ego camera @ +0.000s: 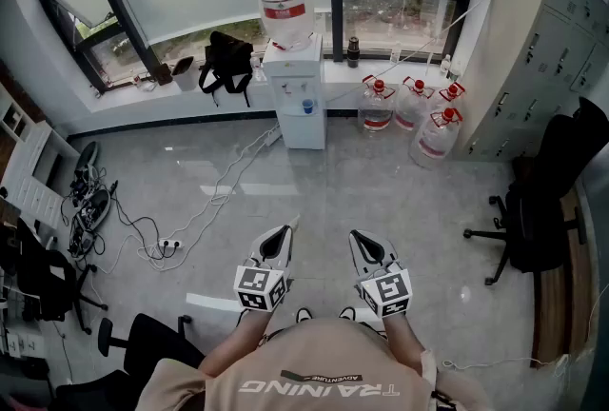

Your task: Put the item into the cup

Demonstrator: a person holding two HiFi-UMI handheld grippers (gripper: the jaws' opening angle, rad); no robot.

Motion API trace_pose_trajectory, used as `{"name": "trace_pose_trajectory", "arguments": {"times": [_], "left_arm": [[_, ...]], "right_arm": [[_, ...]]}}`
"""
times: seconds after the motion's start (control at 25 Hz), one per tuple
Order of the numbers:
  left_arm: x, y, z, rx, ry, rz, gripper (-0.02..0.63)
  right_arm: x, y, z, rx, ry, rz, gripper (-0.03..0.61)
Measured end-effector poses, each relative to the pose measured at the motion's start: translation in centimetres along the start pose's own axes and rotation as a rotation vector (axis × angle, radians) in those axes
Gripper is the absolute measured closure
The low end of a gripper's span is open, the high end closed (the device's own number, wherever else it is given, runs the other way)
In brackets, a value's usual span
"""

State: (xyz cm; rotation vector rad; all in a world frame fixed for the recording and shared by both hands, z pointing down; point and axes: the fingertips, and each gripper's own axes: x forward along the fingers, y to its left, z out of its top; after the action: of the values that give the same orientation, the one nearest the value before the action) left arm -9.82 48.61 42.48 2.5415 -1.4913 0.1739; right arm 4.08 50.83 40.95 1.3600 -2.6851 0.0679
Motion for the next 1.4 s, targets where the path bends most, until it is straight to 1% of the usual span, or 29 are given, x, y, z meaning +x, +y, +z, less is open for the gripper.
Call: {"name": "trace_pose_trajectory", "arguments": {"times": [0.24,0.52,0.72,0.88,1.0,1.12,1.24,1.4], "left_arm": [[-0.2,0.2,0.0,0.015,-0.005,0.004,0.606],[0.6,-0.4,0.5,0.032,-0.015,0.004,0.606],[1.0,-0.6,0.6,0.025,-0.021,0.016,0.606],[1.4,-0.4,0.6,0.015,-0.017,0.036,0.606],[1.7,0.1,0.4,0.000,-0.015,0.058,0.606],[2.0,0.4,-0.3,-0.049,-0.011,0.077,0.606],[2.6,1.1,-1.1,-0.051,0.010,0.086,0.606],[4.6,3.7,-0.5,-0.040,0.005,0.077,0.606]], "right_arm": [[0.1,-0.6,0.4,0.012,-0.008,-0.020,0.568],[0.3,-1.6,0.6,0.003,-0.014,-0.004,0.568],[0.4,-2.3,0.4,-0.003,-0.015,0.009,0.568],[0.4,-3.3,0.1,0.020,-0.017,0.007,0.568],[0.8,-4.0,-0.4,0.027,-0.008,0.020,0.568],[1.6,-4.9,-1.2,0.039,0.009,0.030,0.568],[2.7,-5.4,-2.0,0.054,0.030,0.043,0.568],[5.5,-6.1,-2.0,0.047,0.044,0.046,0.568]]}}
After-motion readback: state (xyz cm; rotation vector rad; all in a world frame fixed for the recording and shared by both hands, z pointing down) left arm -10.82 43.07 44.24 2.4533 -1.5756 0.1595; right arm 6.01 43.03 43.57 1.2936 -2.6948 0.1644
